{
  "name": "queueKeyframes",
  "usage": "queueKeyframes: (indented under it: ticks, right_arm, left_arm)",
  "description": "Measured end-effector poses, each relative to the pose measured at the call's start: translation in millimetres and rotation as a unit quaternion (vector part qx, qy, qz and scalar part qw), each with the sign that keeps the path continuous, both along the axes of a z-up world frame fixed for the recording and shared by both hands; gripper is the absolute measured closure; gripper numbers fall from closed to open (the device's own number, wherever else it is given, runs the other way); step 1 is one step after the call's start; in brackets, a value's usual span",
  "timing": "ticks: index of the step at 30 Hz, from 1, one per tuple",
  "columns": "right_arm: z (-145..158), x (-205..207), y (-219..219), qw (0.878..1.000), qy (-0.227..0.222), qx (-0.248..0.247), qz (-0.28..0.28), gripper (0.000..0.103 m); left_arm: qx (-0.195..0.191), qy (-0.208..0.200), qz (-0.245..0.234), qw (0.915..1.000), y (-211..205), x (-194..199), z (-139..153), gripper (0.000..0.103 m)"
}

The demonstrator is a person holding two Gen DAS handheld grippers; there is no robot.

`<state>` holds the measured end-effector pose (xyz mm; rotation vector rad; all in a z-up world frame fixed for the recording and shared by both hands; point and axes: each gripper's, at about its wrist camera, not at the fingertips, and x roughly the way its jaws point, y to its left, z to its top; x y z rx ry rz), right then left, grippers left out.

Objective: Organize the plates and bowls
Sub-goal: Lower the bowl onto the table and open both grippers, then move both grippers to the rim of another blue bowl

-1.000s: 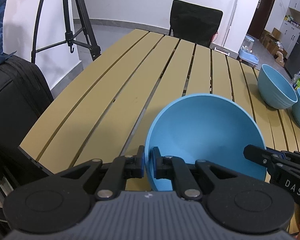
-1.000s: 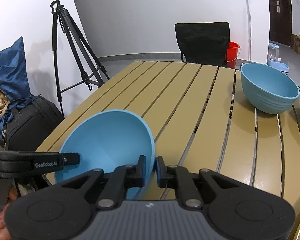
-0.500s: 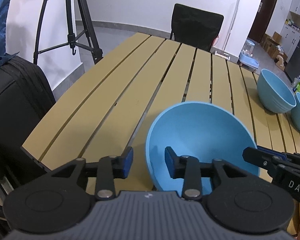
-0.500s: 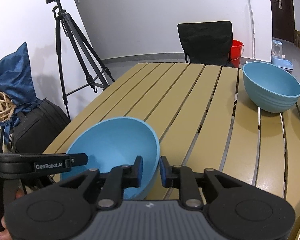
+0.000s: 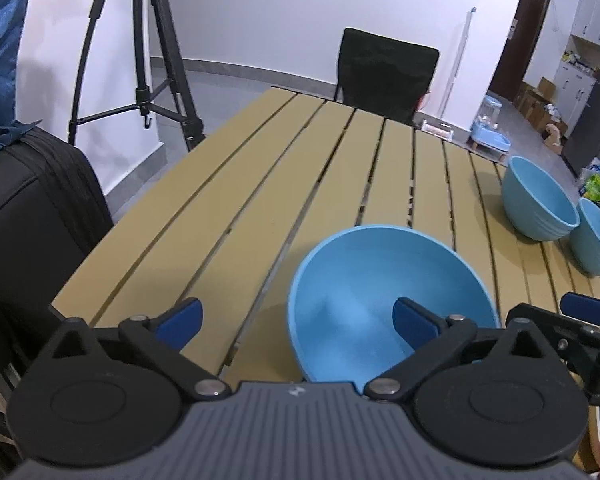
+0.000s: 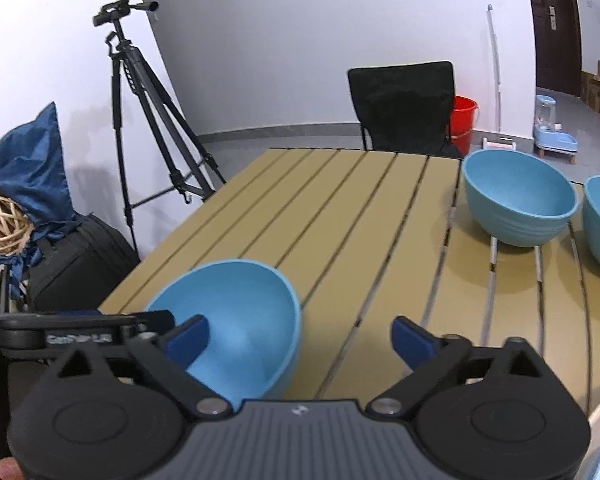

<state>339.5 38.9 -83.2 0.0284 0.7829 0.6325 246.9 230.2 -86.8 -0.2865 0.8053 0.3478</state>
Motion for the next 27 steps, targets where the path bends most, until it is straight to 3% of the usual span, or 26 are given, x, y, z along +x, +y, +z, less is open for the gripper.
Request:
queueKeyframes:
  ticks: [27]
  right_arm:
    - [21.9,-1.2,-57.7,0.998,-0.004,-0.004,-0.064,0.000]
  left_arm:
    - [0.003,-0.009,-0.029,0.9995,-27.2,1.2,19.5,0.000]
